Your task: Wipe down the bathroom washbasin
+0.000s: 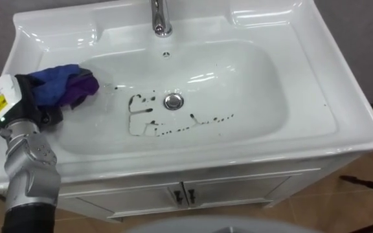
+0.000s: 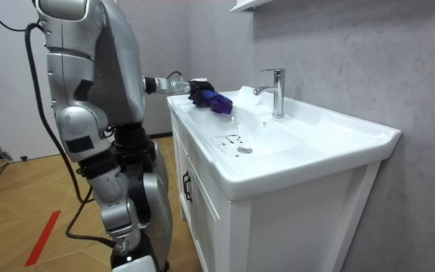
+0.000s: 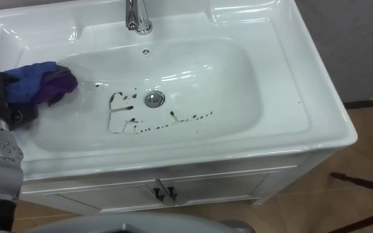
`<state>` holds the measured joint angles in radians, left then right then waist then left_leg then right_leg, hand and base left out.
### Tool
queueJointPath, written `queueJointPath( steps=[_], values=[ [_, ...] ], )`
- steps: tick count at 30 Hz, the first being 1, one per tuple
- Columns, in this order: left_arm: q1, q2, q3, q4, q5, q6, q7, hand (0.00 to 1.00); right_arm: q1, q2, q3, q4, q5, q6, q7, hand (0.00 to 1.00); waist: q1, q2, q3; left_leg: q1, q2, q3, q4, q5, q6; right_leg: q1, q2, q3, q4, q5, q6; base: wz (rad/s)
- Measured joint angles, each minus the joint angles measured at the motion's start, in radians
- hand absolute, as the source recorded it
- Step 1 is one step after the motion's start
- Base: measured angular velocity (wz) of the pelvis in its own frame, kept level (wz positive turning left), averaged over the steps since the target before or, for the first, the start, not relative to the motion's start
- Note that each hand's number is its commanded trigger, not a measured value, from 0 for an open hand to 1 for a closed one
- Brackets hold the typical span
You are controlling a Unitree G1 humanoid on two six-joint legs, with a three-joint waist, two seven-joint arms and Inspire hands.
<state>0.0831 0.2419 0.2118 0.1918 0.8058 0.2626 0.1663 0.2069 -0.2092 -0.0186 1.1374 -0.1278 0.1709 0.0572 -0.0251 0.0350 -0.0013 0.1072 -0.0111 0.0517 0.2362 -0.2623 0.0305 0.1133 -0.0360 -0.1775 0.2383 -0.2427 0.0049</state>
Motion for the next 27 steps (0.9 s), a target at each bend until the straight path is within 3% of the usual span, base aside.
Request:
queueJointPath(
  steps=[7, 11, 27],
  values=[
    [0.0, -0.034, -0.115, -0.015, -0.009, -0.03, -0.008, 1.0, -0.011, 0.0, 0.039, 0.027, -0.002, -0.022, 0.012, 0.0, -0.008, -0.003, 0.0046, -0.011, 0.001, 0.005, 0.004, 0.0, 0.0, -0.01, 0.001, 0.007, 0.004, 0.0, 0.0, -0.01],
    [-0.001, -0.036, -0.177, -0.016, -0.009, -0.067, -0.025, 1.0, -0.012, -0.001, 0.041, 0.027, -0.002, -0.045, 0.012, 0.0, -0.025, -0.01, 0.0093, -0.015, 0.003, 0.007, 0.006, 0.0, 0.0, -0.017, 0.003, 0.011, 0.004, 0.0, -0.001, -0.04],
    [-0.004, -0.028, -0.228, -0.083, -0.005, -0.139, -0.072, 1.0, -0.029, 0.003, 0.068, 0.032, -0.046, -0.072, 0.027, 0.0, -0.057, -0.015, 0.0132, -0.015, 0.009, 0.042, 0.007, 0.0, 0.0, -0.033, 0.006, 0.037, 0.019, 0.001, -0.001, -0.04]
  ],
)
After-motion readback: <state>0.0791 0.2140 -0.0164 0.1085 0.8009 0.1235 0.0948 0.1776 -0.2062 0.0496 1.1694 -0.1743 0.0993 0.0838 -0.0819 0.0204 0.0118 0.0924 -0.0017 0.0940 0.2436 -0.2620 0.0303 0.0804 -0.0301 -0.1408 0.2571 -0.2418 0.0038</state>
